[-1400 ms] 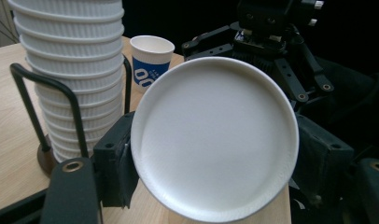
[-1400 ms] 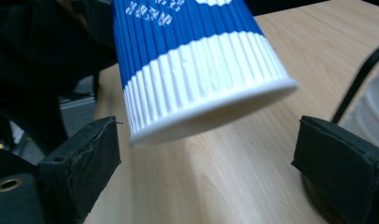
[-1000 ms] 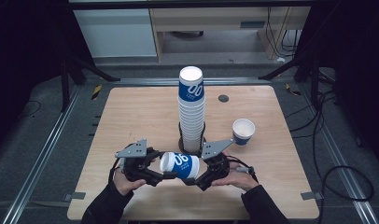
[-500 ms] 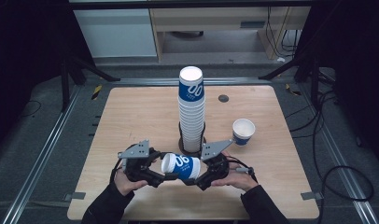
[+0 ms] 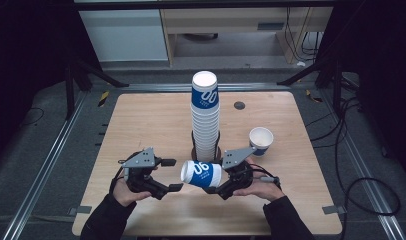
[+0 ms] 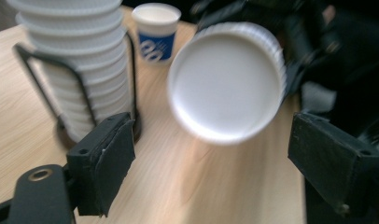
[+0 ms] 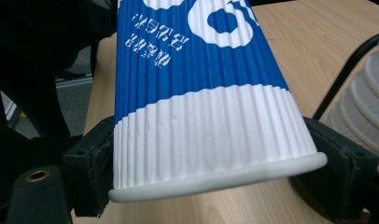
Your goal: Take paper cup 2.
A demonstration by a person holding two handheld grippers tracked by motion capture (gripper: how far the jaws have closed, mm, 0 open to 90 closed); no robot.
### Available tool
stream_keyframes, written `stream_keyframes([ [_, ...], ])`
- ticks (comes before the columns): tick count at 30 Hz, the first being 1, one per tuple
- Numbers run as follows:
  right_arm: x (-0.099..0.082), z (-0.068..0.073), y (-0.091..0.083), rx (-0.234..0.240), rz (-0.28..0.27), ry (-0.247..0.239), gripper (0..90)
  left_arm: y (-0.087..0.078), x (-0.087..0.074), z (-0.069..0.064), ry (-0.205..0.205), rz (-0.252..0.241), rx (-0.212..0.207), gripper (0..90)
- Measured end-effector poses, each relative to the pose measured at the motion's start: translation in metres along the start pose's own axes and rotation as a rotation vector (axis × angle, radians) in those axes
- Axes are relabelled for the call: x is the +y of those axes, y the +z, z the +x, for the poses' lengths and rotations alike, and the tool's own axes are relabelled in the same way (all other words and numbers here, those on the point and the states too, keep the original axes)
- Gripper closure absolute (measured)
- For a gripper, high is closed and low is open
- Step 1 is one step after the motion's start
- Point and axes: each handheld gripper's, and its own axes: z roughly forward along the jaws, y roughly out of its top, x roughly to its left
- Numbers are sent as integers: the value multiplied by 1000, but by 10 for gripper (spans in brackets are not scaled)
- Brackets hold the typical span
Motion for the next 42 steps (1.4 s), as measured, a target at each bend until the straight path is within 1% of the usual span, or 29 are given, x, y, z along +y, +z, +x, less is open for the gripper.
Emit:
stream_keyframes([
  [4, -2, -4, 0, -29, 48, -14, 155, 11, -6, 2, 16, 100, 4, 135],
  [5, -2, -4, 1, -22, 59, -15, 155, 14, -7, 2, 21, 117, 15, 134],
  [7, -3, -4, 3, -25, 79, -21, 155, 19, -9, 2, 27, 147, 11, 135],
  [9, -3, -3, 7, -17, 97, -28, 155, 23, -10, 1, 40, 179, 16, 134],
  [12, -3, -1, 14, -10, 131, -42, 154, 27, -11, 0, 57, 208, 13, 135],
  [18, -2, 5, 30, 14, 195, -73, 155, 33, -10, -4, 81, 241, -3, 143],
  [20, -2, 6, 34, 18, 214, -86, 154, 34, -10, -6, 99, 260, -14, 145],
  [21, -2, 8, 37, 18, 231, -88, 154, 35, -10, -7, 102, 264, -14, 146],
  [22, -3, 8, 38, 23, 237, -98, 154, 36, -10, -8, 103, 268, -16, 147],
  [24, -3, 10, 41, 29, 250, -103, 155, 38, -9, -8, 108, 280, -19, 148],
  [28, -2, 13, 45, 40, 263, -120, 155, 40, -10, -10, 117, 296, -42, 167],
  [31, -2, 14, 46, 42, 265, -123, 155, 41, -10, -11, 119, 302, -58, 202],
  [36, -1, 14, 47, 44, 262, -128, 155, 42, -10, -12, 128, 308, -67, 246],
  [39, -1, 15, 47, 47, 266, -131, 153, 42, -10, -12, 128, 309, -69, 255],
  [42, -2, 14, 47, 47, 265, -125, 143, 42, -11, -11, 126, 302, -73, 258],
])
